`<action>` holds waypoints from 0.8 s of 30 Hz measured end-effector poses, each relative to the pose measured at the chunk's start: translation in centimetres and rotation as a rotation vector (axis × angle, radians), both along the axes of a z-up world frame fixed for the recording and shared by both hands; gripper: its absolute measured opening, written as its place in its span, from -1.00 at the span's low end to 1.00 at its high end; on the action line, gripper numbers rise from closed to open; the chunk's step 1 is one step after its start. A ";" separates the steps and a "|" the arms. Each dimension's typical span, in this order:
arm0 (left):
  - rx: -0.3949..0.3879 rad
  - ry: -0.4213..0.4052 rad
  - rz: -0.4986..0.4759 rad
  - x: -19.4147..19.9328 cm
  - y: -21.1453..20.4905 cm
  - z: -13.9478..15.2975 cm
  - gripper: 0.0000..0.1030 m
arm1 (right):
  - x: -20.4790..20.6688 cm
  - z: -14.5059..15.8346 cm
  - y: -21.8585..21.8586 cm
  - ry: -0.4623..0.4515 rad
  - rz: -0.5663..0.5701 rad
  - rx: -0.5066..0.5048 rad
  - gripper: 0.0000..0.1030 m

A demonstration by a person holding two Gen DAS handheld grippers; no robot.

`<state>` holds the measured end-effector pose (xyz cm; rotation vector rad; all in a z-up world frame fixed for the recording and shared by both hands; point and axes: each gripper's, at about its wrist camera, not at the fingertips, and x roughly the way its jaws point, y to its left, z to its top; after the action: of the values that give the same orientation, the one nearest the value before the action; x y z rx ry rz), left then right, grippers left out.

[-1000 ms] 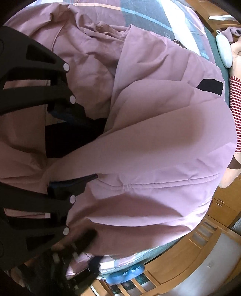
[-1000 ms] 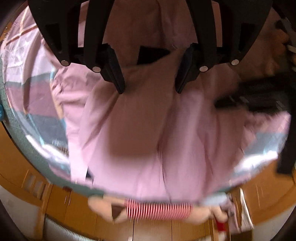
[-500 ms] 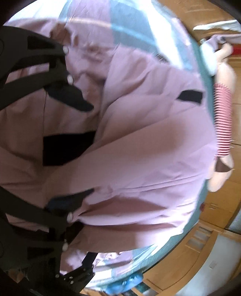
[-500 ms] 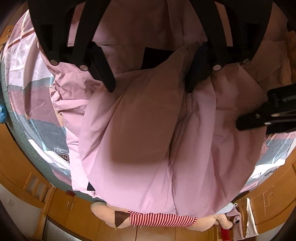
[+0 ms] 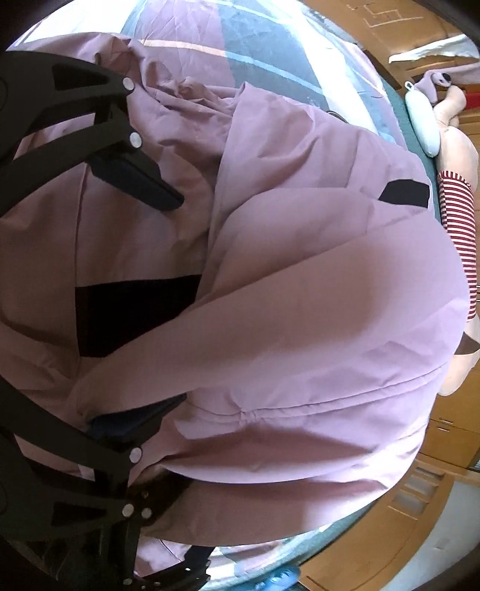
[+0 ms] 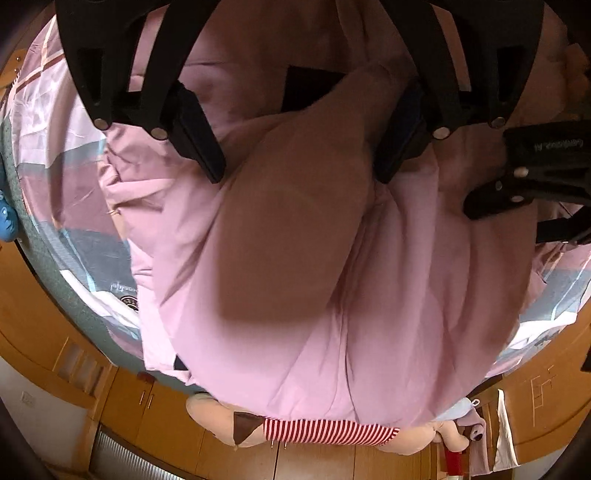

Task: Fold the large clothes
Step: 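Open the right gripper and lift it off the folded jacket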

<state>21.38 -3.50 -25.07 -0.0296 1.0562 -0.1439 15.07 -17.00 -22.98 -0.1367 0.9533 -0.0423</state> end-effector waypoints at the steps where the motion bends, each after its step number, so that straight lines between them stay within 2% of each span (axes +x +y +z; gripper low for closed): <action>1: -0.003 -0.001 0.006 0.0 0.0 0.0 0.89 | 0.2 -0.1 0.0 0.004 0.000 -0.001 0.69; 4: -0.025 0.014 0.013 0.1 -0.1 -0.1 0.92 | 0.5 0.5 0.1 -0.019 0.008 -0.026 0.70; 6: -0.056 0.029 0.027 0.3 0.3 -0.2 0.94 | 0.2 2.3 -0.3 -0.133 -0.014 -0.047 0.70; 8: -0.044 0.027 0.018 0.5 0.4 -0.3 0.95 | 0.1 3.8 -0.7 -0.214 -0.047 -0.078 0.70; 10: -0.028 0.017 0.017 0.3 0.1 -0.2 0.95 | 0.5 5.1 -1.6 -0.274 -0.077 -0.053 0.70; 13: -0.016 0.010 0.015 0.0 -0.1 -0.2 0.95 | 2.1 4.3 -2.4 -0.209 -0.108 -0.048 0.70; 16: -0.023 0.014 0.012 -0.2 0.1 -0.1 0.95 | 3.5 2.4 -4.1 -0.110 -0.199 -0.022 0.71; 18: -0.024 0.018 0.006 -0.1 0.7 -0.4 0.95 | 3.6 2.2 -5.3 -0.088 -0.264 -0.007 0.74; 20: -0.028 0.021 0.005 -0.2 0.9 -0.2 0.96 | 3.5 2.3 -6.1 -0.083 -0.330 -0.023 0.87; 23: -0.044 0.028 0.008 -0.1 1.3 0.1 0.96 | 3.9 2.0 -6.2 -0.067 -0.351 -0.029 0.88; 24: -0.075 0.025 0.016 -0.2 1.7 0.5 0.94 | 3.9 1.8 -6.1 -0.061 -0.351 -0.034 0.88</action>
<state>21.21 -1.83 -24.57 -0.1080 1.0749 -0.1694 18.96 -23.12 -21.16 0.0020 0.9067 -0.3843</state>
